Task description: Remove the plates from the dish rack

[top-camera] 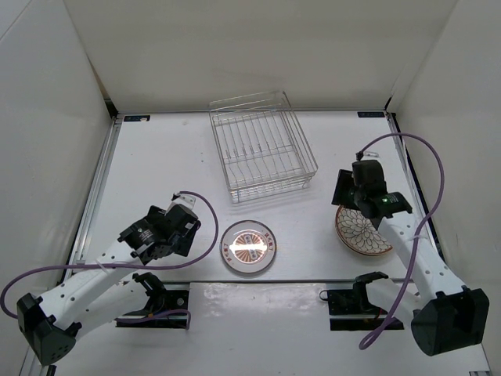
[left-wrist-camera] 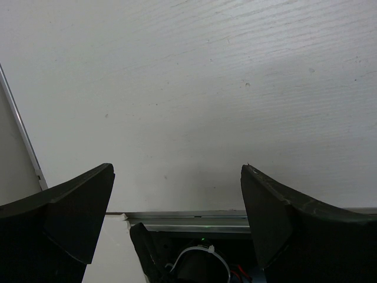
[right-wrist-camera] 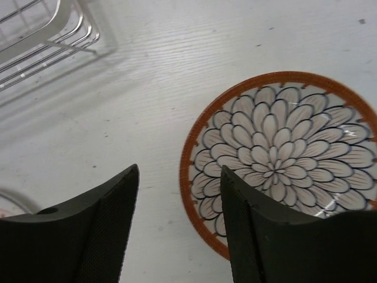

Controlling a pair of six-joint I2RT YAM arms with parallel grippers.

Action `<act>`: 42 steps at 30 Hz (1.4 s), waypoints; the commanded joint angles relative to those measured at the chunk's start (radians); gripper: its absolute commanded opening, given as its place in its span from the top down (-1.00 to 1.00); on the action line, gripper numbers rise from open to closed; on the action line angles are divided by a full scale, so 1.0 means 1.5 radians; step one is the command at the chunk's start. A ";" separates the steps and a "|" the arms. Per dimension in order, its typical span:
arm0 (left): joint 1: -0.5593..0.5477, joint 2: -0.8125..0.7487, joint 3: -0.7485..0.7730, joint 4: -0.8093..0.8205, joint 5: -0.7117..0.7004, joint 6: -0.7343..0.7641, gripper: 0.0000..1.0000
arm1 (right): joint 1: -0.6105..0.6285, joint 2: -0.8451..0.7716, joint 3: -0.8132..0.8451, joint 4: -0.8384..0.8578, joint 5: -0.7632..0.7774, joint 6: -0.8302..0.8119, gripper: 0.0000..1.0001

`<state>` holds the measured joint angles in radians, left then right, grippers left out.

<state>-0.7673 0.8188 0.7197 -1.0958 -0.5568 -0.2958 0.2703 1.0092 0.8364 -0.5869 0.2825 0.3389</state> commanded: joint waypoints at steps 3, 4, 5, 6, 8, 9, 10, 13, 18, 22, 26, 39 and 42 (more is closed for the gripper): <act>0.003 -0.011 0.009 0.002 0.007 0.004 -0.98 | 0.001 0.036 0.037 0.119 -0.107 0.002 -0.40; 0.004 -0.011 0.010 0.002 0.005 0.002 -0.98 | 0.001 0.046 0.050 0.138 -0.110 -0.004 -0.43; 0.004 -0.009 0.010 0.000 0.007 0.001 -0.98 | 0.001 0.057 0.058 0.169 -0.112 -0.011 -0.48; 0.004 -0.009 0.010 -0.002 0.007 0.001 -0.98 | 0.000 0.095 0.072 0.193 -0.158 -0.014 -0.48; 0.001 -0.012 0.012 -0.002 0.009 0.001 -0.98 | 0.001 0.129 0.134 0.222 -0.176 -0.030 -0.55; 0.003 -0.011 0.010 0.001 0.009 0.001 -0.98 | -0.002 0.193 0.152 0.220 -0.183 -0.030 -0.55; 0.004 -0.012 0.012 0.000 0.010 0.001 -0.98 | 0.000 0.216 0.172 0.218 -0.212 -0.032 -0.55; 0.004 -0.018 0.011 0.000 0.008 0.001 -0.98 | -0.002 0.322 0.252 0.213 -0.261 -0.044 -0.55; 0.005 -0.024 0.008 0.003 0.010 0.000 -0.98 | 0.000 0.457 0.321 0.217 -0.285 -0.042 -0.37; 0.003 -0.022 0.010 0.001 0.009 0.001 -0.98 | 0.003 0.466 0.281 0.234 -0.265 -0.020 -0.11; 0.002 -0.022 0.008 0.003 0.010 0.001 -0.98 | 0.003 0.447 0.218 0.270 -0.253 0.012 0.34; 0.004 -0.011 0.009 0.004 0.003 0.002 -0.98 | 0.097 0.357 0.100 0.330 -0.256 0.212 0.51; 0.002 -0.010 0.013 0.001 0.006 0.000 -0.98 | 0.123 0.355 0.133 0.323 -0.249 0.201 0.35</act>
<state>-0.7673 0.8066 0.7197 -1.0958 -0.5419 -0.2958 0.4171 1.5639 1.0077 -0.1074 -0.1062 0.5980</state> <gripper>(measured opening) 0.992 0.309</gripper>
